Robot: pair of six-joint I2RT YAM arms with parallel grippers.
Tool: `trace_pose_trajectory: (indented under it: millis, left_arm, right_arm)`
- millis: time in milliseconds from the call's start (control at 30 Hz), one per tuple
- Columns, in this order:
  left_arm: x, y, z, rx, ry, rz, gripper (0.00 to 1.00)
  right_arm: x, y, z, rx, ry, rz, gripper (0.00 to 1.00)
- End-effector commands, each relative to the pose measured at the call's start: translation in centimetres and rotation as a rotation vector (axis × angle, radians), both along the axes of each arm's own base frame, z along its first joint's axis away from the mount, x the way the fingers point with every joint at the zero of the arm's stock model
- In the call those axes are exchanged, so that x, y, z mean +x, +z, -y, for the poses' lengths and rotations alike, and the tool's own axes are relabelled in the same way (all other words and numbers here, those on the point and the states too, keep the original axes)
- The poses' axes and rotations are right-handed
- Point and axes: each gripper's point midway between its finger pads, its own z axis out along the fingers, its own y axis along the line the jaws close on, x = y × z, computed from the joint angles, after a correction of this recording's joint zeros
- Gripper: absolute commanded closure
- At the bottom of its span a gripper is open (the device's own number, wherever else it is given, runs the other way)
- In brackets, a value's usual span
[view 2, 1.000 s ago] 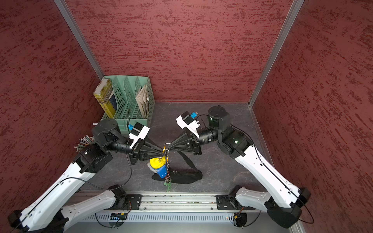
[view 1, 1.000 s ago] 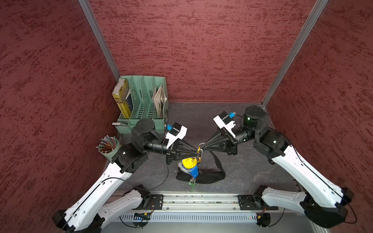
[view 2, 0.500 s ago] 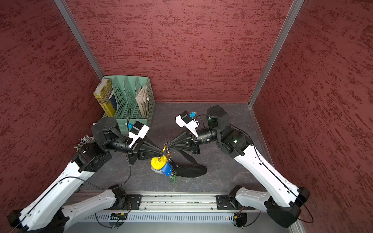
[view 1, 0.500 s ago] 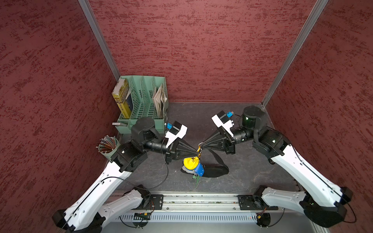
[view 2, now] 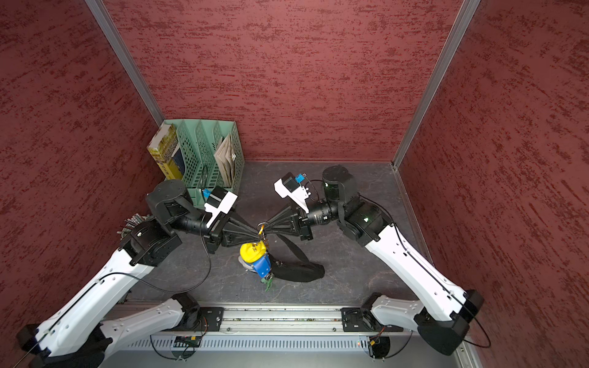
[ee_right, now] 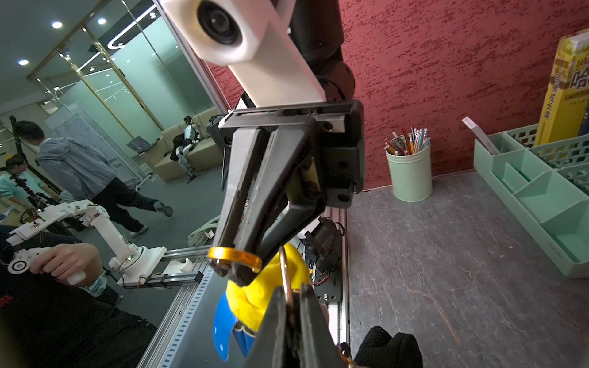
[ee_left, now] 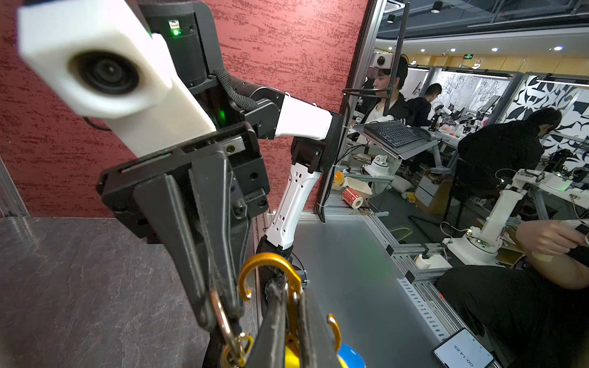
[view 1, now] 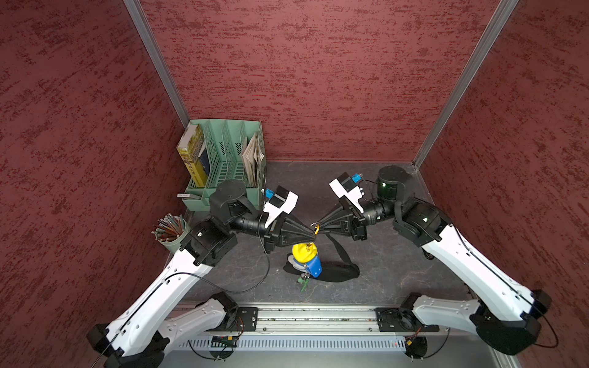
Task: Remove the decoration from the bag
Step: Remove the decoration item from the bag, then place the bag at the center of the board.
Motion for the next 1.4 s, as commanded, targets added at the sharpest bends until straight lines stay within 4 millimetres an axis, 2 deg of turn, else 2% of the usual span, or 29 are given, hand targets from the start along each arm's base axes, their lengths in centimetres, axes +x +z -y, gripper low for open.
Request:
trace_pose_trajectory:
  millis: [0, 100, 233, 333, 433, 467, 567, 767, 933, 1100, 1267, 1367]
  left_arm:
    - [-0.1, 1.5, -0.2, -0.038, 0.005, 0.043, 1.00]
    - [0.6, 1.5, -0.3, -0.037, 0.057, 0.045, 1.00]
    - [2.8, 1.2, -0.6, -0.026, 0.211, 0.042, 1.00]
    - [5.6, 0.4, -1.2, -0.001, 0.374, 0.020, 1.00]
    - [9.5, -1.3, -2.4, 0.048, 0.572, -0.043, 1.00]
    - [11.3, -2.4, -3.1, 0.075, 0.666, -0.080, 1.00]
    - [14.7, -4.9, -5.0, 0.120, 0.839, -0.164, 1.00]
    - [19.4, -11.4, -8.9, 0.281, 1.115, -0.283, 1.00]
    - [21.5, -17.5, -9.9, 0.423, 1.179, -0.420, 0.91]
    - [23.3, -23.4, -11.5, 0.549, 1.231, -0.581, 0.92]
    - [23.9, -26.9, -11.7, 0.598, 1.242, -0.677, 0.87]
    - [24.0, -28.4, -11.5, 0.628, 1.230, -0.724, 0.70]
  right_arm:
    - [0.1, 0.6, 0.3, 0.021, -0.019, 0.036, 1.00]
    - [1.1, 0.1, 0.1, -0.007, -0.083, 0.038, 1.00]
    - [3.3, -1.1, 0.3, -0.065, -0.224, 0.044, 1.00]
    - [5.4, -1.9, 0.8, -0.111, -0.358, 0.048, 1.00]
    - [7.3, -2.5, 1.6, -0.147, -0.475, 0.045, 1.00]
    - [7.8, -2.7, 2.0, -0.156, -0.507, 0.041, 1.00]
    - [8.7, -3.2, 2.5, -0.174, -0.561, 0.032, 1.00]
    - [8.5, -3.3, 3.0, -0.170, -0.563, 0.028, 1.00]
    - [8.0, -3.1, 3.2, -0.159, -0.553, 0.035, 1.00]
    - [7.7, -3.2, 3.4, -0.150, -0.547, 0.044, 1.00]
    - [7.8, -3.4, 3.3, -0.154, -0.542, 0.044, 1.00]
    - [7.8, -3.7, 3.2, -0.161, -0.538, 0.039, 1.00]
